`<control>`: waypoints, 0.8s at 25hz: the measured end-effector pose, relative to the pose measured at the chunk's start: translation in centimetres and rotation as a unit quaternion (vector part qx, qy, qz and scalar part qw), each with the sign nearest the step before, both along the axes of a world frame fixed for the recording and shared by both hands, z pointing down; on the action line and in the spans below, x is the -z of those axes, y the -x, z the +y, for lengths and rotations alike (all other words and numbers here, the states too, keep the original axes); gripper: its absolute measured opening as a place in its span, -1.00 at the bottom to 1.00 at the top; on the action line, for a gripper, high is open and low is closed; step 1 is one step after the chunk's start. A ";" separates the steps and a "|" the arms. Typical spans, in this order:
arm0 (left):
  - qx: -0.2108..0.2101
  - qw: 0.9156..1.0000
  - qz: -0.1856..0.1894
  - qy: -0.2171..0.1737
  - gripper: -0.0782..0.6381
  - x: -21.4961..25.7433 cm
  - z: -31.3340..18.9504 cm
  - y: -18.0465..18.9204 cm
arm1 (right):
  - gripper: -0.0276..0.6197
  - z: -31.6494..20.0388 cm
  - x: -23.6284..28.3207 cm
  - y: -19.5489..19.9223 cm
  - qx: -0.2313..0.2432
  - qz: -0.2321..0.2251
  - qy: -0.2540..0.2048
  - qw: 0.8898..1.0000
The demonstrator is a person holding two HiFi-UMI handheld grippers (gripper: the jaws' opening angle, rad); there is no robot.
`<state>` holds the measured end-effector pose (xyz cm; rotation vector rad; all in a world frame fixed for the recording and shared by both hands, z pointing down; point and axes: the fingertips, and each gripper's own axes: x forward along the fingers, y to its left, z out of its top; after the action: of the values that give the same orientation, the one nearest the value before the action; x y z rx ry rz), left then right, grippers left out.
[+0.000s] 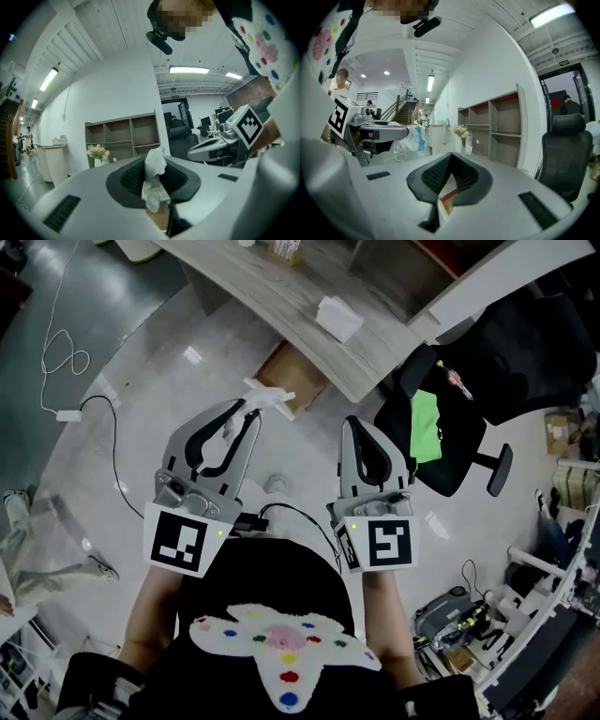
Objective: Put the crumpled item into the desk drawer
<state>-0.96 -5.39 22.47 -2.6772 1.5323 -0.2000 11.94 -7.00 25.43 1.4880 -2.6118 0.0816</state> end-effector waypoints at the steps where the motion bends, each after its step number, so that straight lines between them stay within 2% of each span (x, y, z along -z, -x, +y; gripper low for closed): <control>1: -0.001 1.000 -0.001 0.000 -0.57 0.0 -0.1 -0.1 | -0.90 0.0 0.1 0.0 -0.001 -0.001 0.000 1.000; 20: -0.052 0.999 0.000 0.008 -0.57 -0.1 -2.8 -0.3 | -0.90 -1.6 0.3 0.0 -0.046 0.001 0.006 0.999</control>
<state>-0.65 -8.24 22.57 -2.7605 1.3922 -0.2081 11.91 -8.60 25.14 1.6027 -2.5372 0.1039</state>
